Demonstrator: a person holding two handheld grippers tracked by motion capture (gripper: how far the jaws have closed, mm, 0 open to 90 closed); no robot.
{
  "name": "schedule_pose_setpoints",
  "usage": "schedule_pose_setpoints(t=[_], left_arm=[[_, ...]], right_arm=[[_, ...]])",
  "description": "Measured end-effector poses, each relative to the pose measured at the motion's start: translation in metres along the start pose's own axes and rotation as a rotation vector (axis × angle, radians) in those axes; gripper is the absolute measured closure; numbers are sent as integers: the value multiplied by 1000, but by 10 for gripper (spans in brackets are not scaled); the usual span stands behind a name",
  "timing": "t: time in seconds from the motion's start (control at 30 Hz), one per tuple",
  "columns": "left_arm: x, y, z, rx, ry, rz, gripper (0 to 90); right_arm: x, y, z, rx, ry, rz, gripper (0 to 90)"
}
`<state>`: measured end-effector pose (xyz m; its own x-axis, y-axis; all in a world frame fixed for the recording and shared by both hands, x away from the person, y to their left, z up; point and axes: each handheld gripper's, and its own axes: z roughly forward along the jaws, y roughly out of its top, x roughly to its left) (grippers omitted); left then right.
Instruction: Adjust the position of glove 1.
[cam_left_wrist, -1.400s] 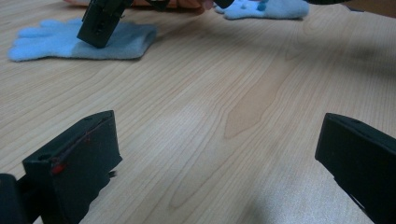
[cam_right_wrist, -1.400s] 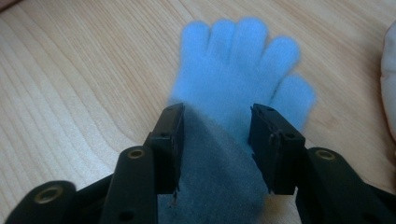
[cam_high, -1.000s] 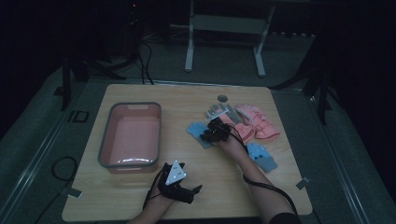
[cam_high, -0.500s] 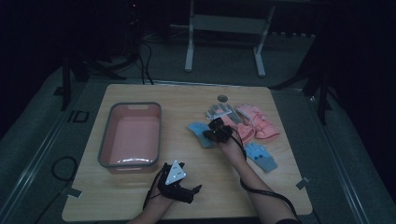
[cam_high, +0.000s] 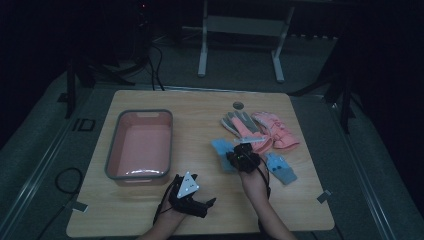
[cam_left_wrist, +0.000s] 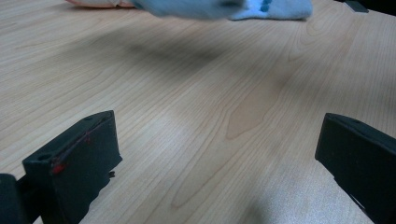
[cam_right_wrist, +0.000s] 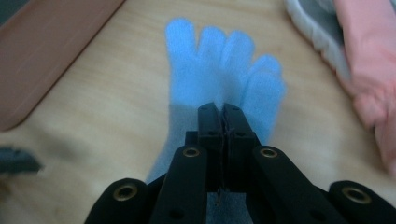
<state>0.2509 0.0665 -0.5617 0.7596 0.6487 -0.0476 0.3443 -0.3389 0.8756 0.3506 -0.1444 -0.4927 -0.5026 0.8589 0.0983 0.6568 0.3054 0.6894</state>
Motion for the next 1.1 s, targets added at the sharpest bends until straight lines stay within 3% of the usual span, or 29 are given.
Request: schedule_pose_setpoints(t=[0.2,0.33,0.43,0.63,0.7,0.87,1.1], left_arm=[[0,0,0,2,0,4,0],[0,0,0,0,0,4,0],[0,0,0,1,-1,5,0],[-1,0,0,2,-1,6,0],[-1,0,0,3,-1,6,0],[0,0,0,2,-4,6,0],[0,0,0,6,-3,7,0]], right_arm=[[10,-25,-8,3,-26,48,878],[17,-38,-7,17,-54,47,877],[18,-48,-2,35,-55,66,877],[23,-60,17,73,-60,53,841],[23,-61,18,63,-59,54,823],[24,-58,17,51,-36,27,672],[15,-52,1,-2,-9,-121,599]])
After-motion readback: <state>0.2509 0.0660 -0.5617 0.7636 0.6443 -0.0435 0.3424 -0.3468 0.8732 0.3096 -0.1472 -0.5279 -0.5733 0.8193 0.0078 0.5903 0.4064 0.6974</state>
